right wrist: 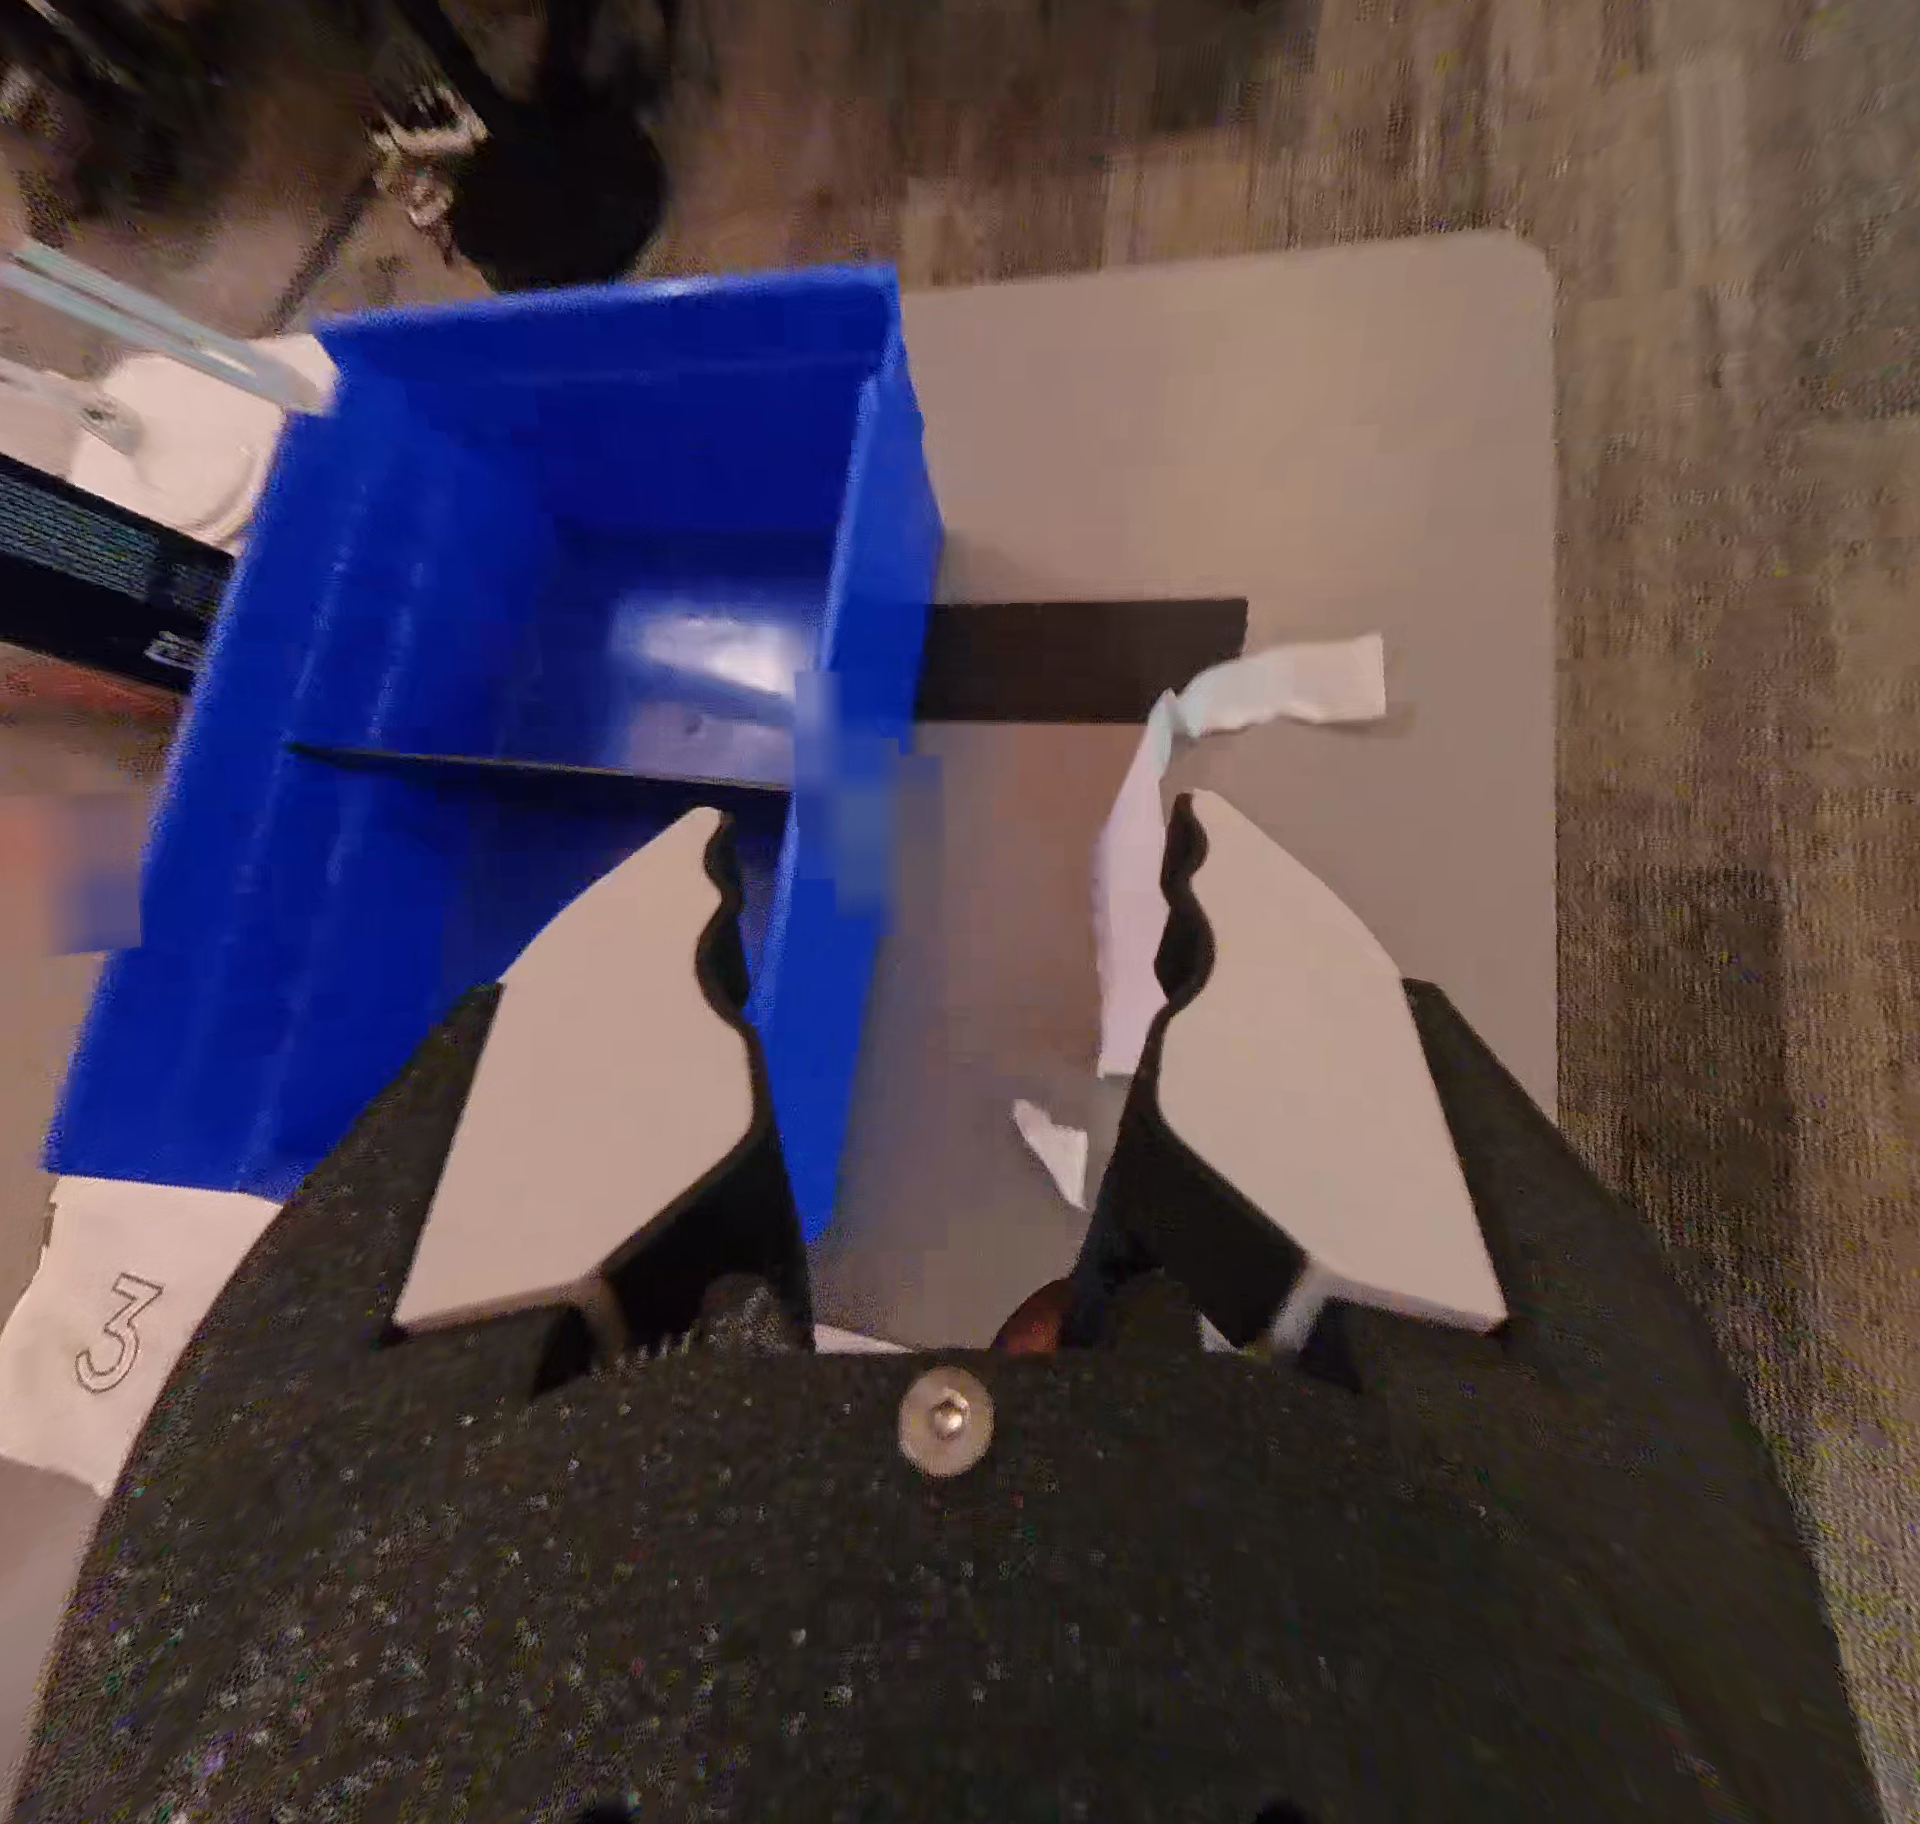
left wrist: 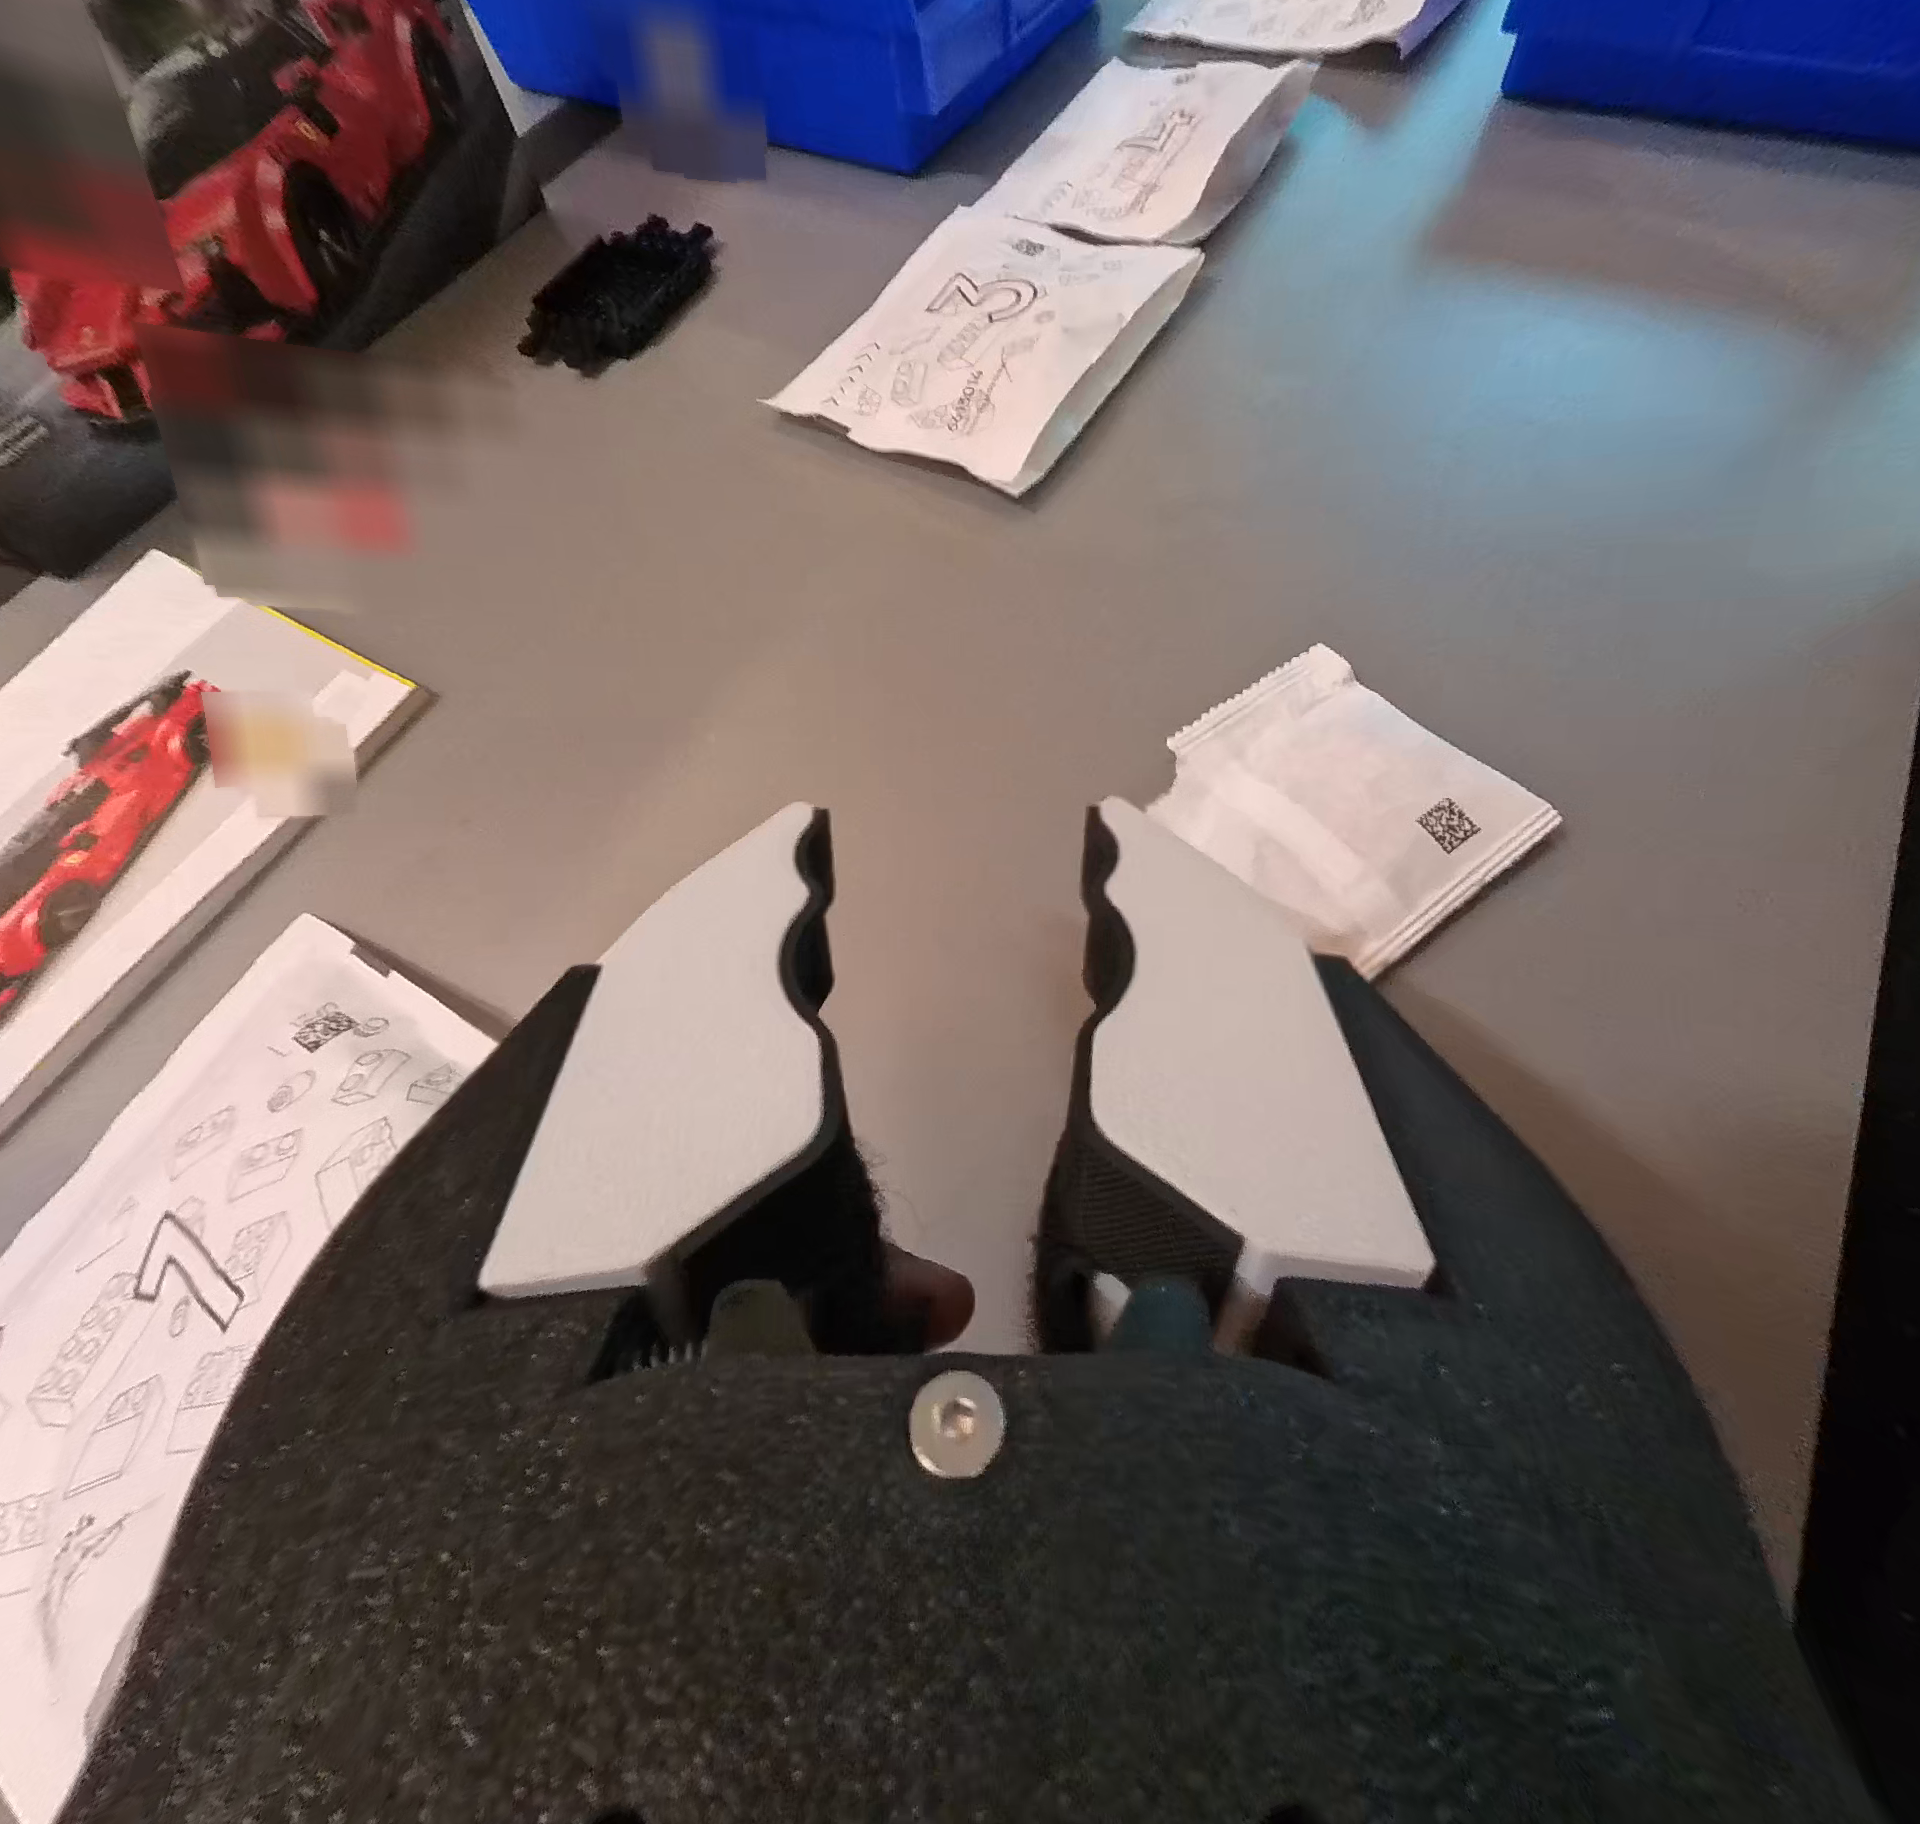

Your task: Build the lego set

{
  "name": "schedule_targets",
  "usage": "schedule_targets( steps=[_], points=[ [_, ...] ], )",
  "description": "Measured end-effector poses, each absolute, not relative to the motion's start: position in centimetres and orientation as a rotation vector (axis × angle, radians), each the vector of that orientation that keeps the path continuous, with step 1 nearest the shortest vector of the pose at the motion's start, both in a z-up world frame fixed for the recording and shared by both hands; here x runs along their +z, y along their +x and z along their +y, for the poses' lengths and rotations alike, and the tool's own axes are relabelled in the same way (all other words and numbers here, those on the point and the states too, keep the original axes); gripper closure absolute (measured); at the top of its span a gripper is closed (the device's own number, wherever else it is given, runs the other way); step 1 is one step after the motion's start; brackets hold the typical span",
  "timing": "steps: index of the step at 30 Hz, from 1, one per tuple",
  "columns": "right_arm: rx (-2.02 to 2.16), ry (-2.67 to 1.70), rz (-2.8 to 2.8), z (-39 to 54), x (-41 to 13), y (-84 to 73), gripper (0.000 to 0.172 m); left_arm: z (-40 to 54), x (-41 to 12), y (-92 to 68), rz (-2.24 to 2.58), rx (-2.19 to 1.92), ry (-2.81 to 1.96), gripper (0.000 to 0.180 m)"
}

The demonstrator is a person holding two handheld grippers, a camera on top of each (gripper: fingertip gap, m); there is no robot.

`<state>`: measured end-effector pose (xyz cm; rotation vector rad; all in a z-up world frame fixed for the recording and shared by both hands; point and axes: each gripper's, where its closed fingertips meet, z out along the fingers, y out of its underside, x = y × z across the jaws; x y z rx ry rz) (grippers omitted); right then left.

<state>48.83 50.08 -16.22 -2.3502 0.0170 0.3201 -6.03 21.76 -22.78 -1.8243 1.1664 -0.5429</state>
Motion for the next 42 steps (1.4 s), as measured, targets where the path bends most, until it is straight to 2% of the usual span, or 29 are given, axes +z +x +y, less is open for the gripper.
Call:
schedule_targets(
  steps=[2,6,10,14,17,20,24,27,32,34,42],
  points=[
    [0.286,-2.304,-0.080,49.8,-14.8,47.0,0.101,22.1,-22.2,-6.0,1.144,-0.543,-1.799,0.137],
    [0.206,-2.313,-0.531,45.8,-12.3,38.2,0.093,22.1,-22.0,-5.4,1.252,-0.579,-1.785,0.139],
    [0.446,-2.186,-1.002,36.5,-11.2,24.1,0.094,21.3,-23.1,-4.2,1.335,-0.622,-1.814,0.146],
    [0.925,-2.103,-1.493,23.5,-15.9,11.6,0.111,18.7,-24.6,-1.9,1.406,-0.680,-1.837,0.166],
    [1.107,-2.087,-1.766,17.9,-21.5,6.6,0.120,17.1,-26.0,-0.5,1.449,-0.662,-1.862,0.174],
    [1.144,-2.116,-1.858,17.8,-26.1,3.6,0.129,17.2,-27.9,-0.3,1.483,-0.593,-1.920,0.177],
    [1.186,-2.100,-1.936,19.1,-28.7,0.8,0.133,17.3,-29.0,-0.4,1.529,-0.605,-1.923,0.180],
    [1.279,-2.080,-1.990,18.7,-28.8,-0.3,0.144,17.6,-29.3,-0.8,1.576,-0.560,-1.874,0.180],
    [1.369,-2.107,-2.076,17.1,-28.7,0.3,0.145,18.0,-29.4,-1.3,1.628,-0.450,-1.740,0.180],
    [1.353,-2.140,-2.053,17.0,-28.9,0.3,0.152,18.2,-29.4,-1.5,1.608,-0.416,-1.728,0.180],
    [1.246,-2.093,-1.967,16.8,-28.0,0.0,0.131,16.3,-27.1,-2.0,1.594,-0.485,-1.491,0.170]
  ],
)
